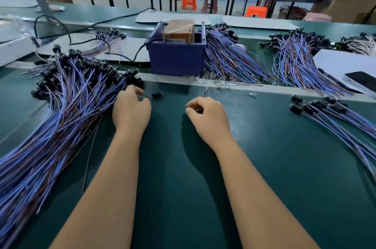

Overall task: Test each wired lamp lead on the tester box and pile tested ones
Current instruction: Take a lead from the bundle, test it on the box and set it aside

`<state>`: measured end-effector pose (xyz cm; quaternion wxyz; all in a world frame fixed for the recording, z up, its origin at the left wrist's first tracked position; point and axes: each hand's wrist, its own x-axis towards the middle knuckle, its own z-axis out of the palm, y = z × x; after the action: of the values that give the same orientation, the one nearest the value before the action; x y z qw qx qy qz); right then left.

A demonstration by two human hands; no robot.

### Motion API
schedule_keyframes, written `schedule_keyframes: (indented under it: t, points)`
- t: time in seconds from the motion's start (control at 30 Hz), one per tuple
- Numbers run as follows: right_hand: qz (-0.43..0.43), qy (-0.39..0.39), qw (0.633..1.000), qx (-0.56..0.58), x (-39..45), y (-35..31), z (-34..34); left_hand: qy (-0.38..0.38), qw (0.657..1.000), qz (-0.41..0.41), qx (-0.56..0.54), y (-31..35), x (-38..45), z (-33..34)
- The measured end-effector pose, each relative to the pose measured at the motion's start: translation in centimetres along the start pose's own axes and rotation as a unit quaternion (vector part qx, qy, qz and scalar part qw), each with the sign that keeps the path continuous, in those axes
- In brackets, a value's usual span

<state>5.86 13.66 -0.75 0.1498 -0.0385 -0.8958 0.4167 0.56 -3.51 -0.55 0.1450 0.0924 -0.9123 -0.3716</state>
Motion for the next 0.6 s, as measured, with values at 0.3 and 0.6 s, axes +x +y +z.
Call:
schedule_keyframes:
  t: [0.3, 0.6]
  points:
    - [-0.020, 0.001, 1.000, -0.002, -0.1, -0.1, 0.3, 0.052, 0.989, 0.090, -0.108, 0.4, -0.2, 0.5]
    - [0.107, -0.073, 0.880, 0.456, -0.2, -1.8, 0.6, -0.206, 0.759, 0.024, -0.617, 4.5, -3.1, 0.6]
